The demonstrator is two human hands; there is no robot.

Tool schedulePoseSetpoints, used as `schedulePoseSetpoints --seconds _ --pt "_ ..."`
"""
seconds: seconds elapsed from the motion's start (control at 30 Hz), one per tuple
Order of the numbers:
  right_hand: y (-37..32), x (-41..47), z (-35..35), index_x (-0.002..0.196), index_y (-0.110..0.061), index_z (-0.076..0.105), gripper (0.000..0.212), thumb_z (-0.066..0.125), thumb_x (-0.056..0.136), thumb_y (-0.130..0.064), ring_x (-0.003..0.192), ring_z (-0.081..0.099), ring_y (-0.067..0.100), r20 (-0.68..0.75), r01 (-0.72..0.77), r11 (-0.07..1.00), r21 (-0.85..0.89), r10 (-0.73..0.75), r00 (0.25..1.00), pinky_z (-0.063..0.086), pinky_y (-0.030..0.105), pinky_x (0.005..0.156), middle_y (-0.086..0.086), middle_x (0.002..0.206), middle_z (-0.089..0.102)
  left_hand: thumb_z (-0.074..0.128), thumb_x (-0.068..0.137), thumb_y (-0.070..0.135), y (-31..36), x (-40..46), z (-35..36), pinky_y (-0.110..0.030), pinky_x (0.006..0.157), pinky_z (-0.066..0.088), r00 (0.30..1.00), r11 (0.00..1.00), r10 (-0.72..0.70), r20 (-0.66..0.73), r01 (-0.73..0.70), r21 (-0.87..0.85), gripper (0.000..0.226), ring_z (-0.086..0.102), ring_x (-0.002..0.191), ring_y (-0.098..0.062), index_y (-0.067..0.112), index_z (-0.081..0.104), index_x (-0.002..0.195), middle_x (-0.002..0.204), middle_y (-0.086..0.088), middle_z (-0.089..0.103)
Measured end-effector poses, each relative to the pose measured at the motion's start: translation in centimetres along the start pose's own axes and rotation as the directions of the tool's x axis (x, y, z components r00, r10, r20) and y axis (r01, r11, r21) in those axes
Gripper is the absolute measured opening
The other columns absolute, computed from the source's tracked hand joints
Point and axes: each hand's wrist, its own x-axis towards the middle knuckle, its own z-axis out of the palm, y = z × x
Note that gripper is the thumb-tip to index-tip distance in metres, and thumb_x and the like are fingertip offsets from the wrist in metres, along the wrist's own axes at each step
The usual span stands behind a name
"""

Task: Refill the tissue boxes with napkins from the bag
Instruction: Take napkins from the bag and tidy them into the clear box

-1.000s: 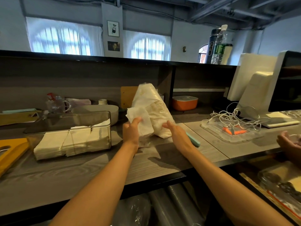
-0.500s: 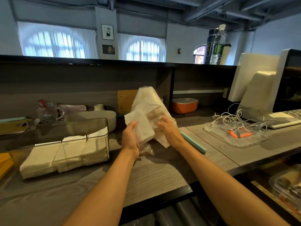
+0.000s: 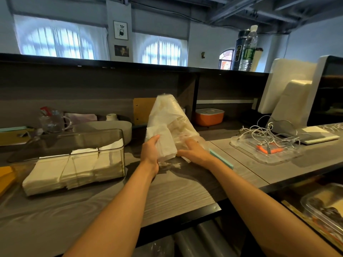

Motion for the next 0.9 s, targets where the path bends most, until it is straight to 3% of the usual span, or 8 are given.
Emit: schedulePoseSetpoints --seconds 0.1,0.2,0.37,0.57,0.63,0.73,0.83,0.9 --pt "0.7 0.6 0.3 0.139 -0.022 0.047 0.074 0.059 0.082 -0.067 0.137 0.036 0.023 -0.036 0.031 0.978 -0.206 -0.039 0.999 0.033 0.043 0.111 0.003 0.152 0.040 0.055 0.098 0.030 0.0 0.1 -0.1 -0.045 0.084 0.056 1.000 1.000 -0.007 0.000 0.006 -0.010 0.039 0.065 0.107 -0.032 0.016 0.056 0.134 0.118 -0.012 0.067" --pt "0.7 0.7 0.6 0.132 -0.023 0.055 0.073 0.064 0.076 -0.069 0.128 0.046 0.023 -0.102 0.052 0.932 -0.360 -0.095 0.990 0.040 0.041 0.105 0.003 0.141 0.052 0.056 0.098 0.030 0.2 0.2 -0.3 -0.046 0.087 0.056 1.000 1.000 -0.002 -0.015 0.002 -0.025 0.038 0.065 0.106 -0.031 0.015 0.057 0.132 0.116 -0.011 0.068" --pt "0.5 -0.5 0.1 0.125 -0.024 0.062 0.050 0.067 0.085 -0.054 0.115 0.054 0.016 -0.182 0.088 0.974 -0.210 -0.127 0.975 0.035 0.024 0.087 -0.004 0.122 0.062 0.052 0.100 0.029 0.4 -0.1 -0.4 -0.040 0.082 0.055 0.999 1.000 0.029 0.031 -0.029 0.007 0.029 0.064 0.103 -0.027 0.019 0.055 0.128 0.114 -0.008 0.067" --pt "0.7 -1.9 -0.6 0.114 -0.020 0.070 0.032 0.070 0.088 -0.039 0.091 0.051 0.003 -0.220 0.193 0.981 -0.027 -0.194 0.956 0.044 0.025 0.086 -0.015 0.096 0.057 0.051 0.100 0.030 0.4 -0.6 -0.3 -0.046 0.096 0.052 0.998 0.998 0.055 0.039 -0.057 0.039 0.031 0.063 0.110 -0.028 0.019 0.057 0.129 0.119 -0.008 0.066" --pt "0.7 -2.0 -0.6 0.111 -0.021 0.071 0.029 0.069 0.089 -0.038 0.092 0.055 0.003 -0.238 0.226 0.974 -0.021 -0.225 0.945 0.047 0.029 0.092 -0.015 0.097 0.060 0.051 0.100 0.031 0.5 -0.6 -0.3 -0.044 0.093 0.053 0.997 0.997 0.074 0.026 -0.075 0.031 0.023 0.063 0.109 -0.027 0.022 0.060 0.120 0.117 -0.008 0.067" --pt "1.0 -1.6 -0.7 0.114 -0.019 0.072 0.036 0.068 0.088 -0.043 0.108 0.062 0.013 -0.355 0.248 0.969 0.004 -0.230 0.906 0.049 0.035 0.096 -0.005 0.116 0.070 0.051 0.101 0.032 0.8 -0.6 -0.5 -0.043 0.093 0.053 0.994 0.994 0.110 0.007 -0.110 0.012 0.012 0.064 0.107 -0.026 0.027 0.061 0.104 0.114 -0.007 0.067" --pt "1.2 -1.4 -0.6 0.114 -0.021 0.074 0.037 0.069 0.086 -0.046 0.118 0.056 0.012 -0.458 0.282 0.955 0.092 -0.211 0.864 0.047 0.033 0.098 -0.004 0.127 0.064 0.052 0.100 0.030 1.1 -0.6 -0.5 -0.041 0.092 0.053 0.985 0.986 0.168 -0.041 -0.168 0.004 0.014 0.063 0.107 -0.025 0.024 0.062 0.108 0.112 -0.005 0.067" --pt "1.2 -1.5 -0.6 0.110 -0.021 0.075 0.032 0.070 0.086 -0.042 0.111 0.058 0.009 -0.521 0.291 0.947 0.134 -0.183 0.834 0.050 0.031 0.094 -0.004 0.120 0.067 0.055 0.099 0.029 1.3 -0.7 -0.6 -0.035 0.083 0.054 0.971 0.975 0.218 -0.101 -0.220 -0.018 0.024 0.064 0.107 -0.024 0.017 0.060 0.119 0.111 -0.004 0.066"
